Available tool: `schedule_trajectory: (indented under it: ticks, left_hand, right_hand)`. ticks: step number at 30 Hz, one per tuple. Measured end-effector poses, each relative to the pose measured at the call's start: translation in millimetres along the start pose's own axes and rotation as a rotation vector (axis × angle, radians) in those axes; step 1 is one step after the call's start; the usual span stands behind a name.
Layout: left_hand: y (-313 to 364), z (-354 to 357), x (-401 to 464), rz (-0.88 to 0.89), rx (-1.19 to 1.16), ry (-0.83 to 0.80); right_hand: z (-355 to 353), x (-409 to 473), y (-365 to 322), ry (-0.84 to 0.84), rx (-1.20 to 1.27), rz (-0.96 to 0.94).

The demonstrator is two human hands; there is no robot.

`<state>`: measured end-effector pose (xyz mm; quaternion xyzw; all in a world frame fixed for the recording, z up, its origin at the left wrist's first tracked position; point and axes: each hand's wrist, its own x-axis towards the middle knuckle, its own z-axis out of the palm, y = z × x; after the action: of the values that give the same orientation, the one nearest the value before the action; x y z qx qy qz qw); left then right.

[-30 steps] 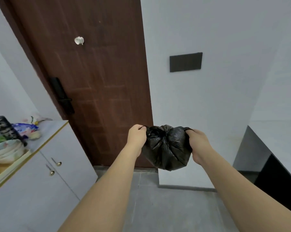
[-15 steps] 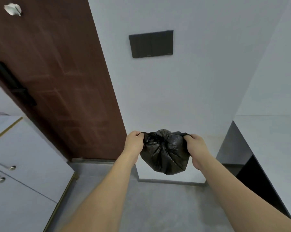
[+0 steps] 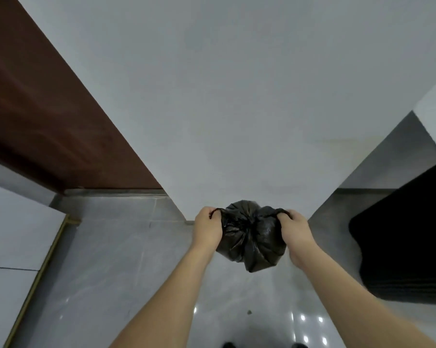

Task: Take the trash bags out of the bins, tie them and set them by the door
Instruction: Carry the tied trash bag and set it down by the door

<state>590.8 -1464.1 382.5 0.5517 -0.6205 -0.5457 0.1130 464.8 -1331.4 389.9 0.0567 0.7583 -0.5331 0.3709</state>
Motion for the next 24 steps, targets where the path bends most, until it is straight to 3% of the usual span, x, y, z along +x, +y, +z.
schedule_trajectory:
  ticks: [8, 12, 24]
  left_hand:
    - [-234, 177, 135, -0.168, -0.134, -0.041]
    - [-310, 244, 193, -0.188, -0.201, -0.051]
    - [-340, 355, 268, -0.073, -0.187, -0.054]
  right_hand:
    - [14, 218, 223, 0.039, 0.024, 0.097]
    - [14, 306, 297, 0.038, 0.045, 0.079]
    - [-18, 428, 360, 0.096, 0.165, 0.088]
